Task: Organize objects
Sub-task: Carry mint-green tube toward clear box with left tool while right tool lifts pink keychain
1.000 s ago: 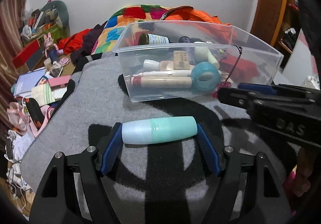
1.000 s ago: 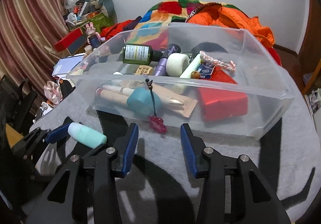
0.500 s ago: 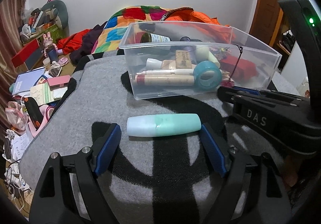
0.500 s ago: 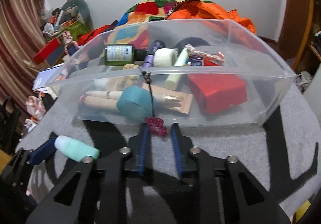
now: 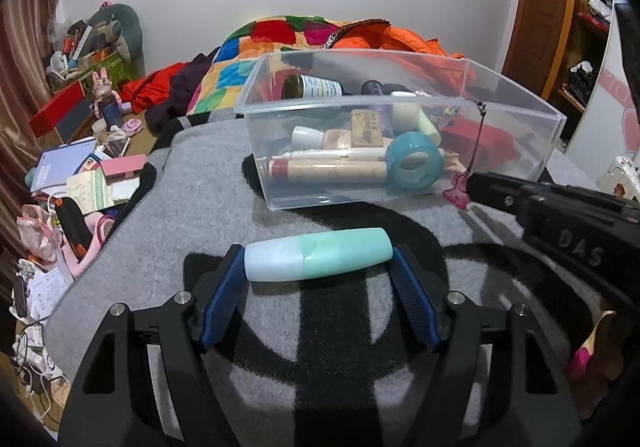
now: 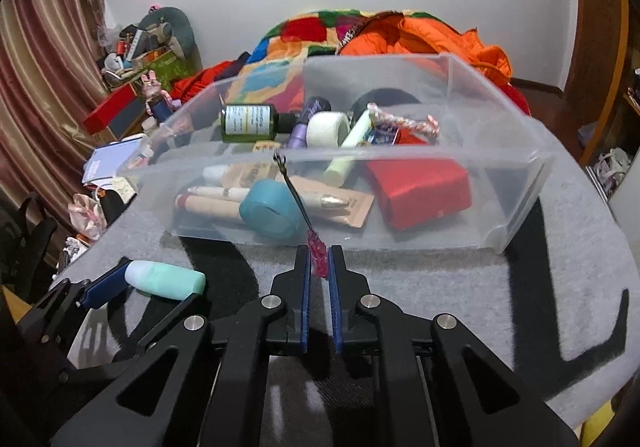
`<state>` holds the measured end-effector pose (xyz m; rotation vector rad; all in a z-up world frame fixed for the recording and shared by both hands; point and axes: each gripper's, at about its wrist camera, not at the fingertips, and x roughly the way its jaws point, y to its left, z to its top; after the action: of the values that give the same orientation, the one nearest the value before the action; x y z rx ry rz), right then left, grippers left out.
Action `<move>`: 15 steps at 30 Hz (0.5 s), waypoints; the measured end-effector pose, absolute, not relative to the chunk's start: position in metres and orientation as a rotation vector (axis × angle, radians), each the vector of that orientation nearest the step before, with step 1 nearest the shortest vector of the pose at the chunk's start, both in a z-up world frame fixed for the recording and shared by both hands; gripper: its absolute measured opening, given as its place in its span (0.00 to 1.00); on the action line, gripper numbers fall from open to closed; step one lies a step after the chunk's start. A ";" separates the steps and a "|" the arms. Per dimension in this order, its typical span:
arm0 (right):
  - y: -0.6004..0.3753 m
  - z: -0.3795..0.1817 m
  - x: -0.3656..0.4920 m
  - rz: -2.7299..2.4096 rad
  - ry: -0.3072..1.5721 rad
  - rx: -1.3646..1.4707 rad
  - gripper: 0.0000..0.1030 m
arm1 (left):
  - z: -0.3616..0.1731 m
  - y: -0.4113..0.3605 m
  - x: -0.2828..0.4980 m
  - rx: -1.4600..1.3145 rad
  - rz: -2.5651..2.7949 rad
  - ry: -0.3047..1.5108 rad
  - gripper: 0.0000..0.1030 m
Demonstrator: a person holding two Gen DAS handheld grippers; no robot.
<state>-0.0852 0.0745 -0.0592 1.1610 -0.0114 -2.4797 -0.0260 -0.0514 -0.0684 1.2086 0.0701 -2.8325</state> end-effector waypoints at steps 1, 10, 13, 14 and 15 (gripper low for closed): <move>0.077 -0.056 -0.084 -2.477 -0.013 1.148 0.07 | -0.065 -0.051 -0.025 1.197 -2.837 0.069 0.70; 0.091 -0.043 -0.082 -2.463 -0.032 1.106 0.07 | -0.037 -0.059 -0.022 1.119 -2.874 0.141 0.70; 0.083 -0.051 -0.086 -2.429 0.008 1.152 0.07 | -0.034 -0.062 -0.022 1.104 -2.866 0.151 0.70; 0.081 -0.053 -0.086 -2.421 0.016 1.159 0.07 | -0.035 -0.063 -0.021 1.103 -2.862 0.153 0.70; 0.077 -0.055 -0.087 -2.417 0.030 1.163 0.07 | -0.035 -0.064 -0.021 1.104 -2.860 0.156 0.70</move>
<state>-0.0868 0.0774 -0.0547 1.1626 0.0301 -2.4172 -0.0211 -0.0637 -0.0354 1.1036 0.1557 -2.8601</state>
